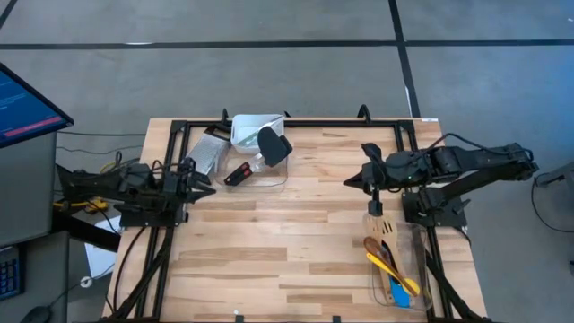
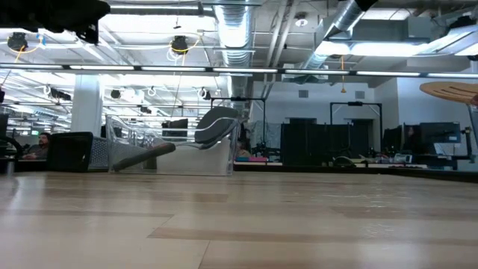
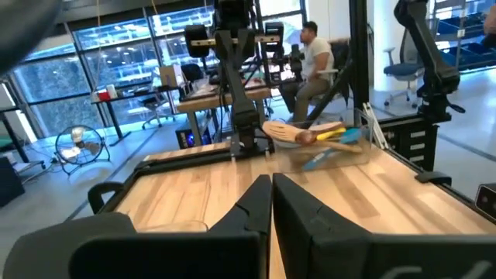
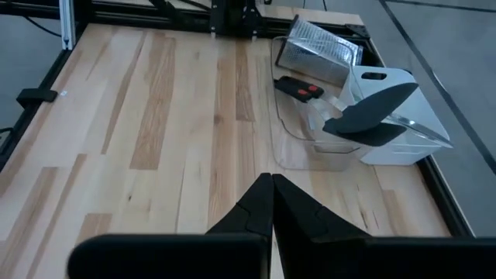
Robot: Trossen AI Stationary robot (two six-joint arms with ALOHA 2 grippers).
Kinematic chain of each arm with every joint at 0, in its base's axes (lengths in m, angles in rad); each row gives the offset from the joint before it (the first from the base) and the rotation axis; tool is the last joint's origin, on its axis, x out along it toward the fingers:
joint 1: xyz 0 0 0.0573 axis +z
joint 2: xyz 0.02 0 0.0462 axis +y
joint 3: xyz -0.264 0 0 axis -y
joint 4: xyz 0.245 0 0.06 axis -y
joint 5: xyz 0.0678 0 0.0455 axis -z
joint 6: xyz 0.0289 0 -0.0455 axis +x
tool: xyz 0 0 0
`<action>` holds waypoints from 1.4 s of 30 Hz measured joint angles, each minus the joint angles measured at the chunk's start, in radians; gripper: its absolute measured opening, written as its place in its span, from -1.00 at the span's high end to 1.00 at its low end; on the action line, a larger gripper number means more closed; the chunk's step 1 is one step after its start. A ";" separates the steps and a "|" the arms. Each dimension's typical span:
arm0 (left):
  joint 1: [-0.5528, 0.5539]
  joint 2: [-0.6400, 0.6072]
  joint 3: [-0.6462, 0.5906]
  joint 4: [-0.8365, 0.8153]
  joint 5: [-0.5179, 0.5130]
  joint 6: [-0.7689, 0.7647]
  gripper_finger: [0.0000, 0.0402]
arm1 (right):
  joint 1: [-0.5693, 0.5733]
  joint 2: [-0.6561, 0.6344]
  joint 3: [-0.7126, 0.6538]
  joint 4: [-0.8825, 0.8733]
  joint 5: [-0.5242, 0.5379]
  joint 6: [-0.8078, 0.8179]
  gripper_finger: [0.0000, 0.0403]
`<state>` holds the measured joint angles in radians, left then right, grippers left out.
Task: Pick & Place Kitchen Items
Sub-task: Return to Home Position
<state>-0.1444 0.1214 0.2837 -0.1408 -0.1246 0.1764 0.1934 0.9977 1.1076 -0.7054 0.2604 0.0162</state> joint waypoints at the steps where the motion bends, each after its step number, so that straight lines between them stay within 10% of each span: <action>1: 0.000 -0.009 -0.004 0.000 0.000 0.000 0.99 | 0.000 -0.001 0.000 0.001 0.000 0.000 1.00; 16: 0.000 -0.108 -0.075 0.001 -0.001 -0.023 0.99 | 0.001 -0.016 0.000 -0.021 -0.009 -0.012 1.00; 31: 0.000 -0.109 -0.196 0.115 0.008 -0.071 0.99 | -0.225 -0.083 0.000 0.163 -0.442 -0.210 1.00; 42: 0.000 -0.109 -0.196 0.117 0.008 -0.083 0.99 | -0.335 -0.237 -0.117 0.195 -0.443 -0.154 1.00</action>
<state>-0.1448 0.0128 0.0879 -0.0242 -0.1169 0.0936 -0.1413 0.7610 0.9904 -0.5105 -0.1825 -0.1375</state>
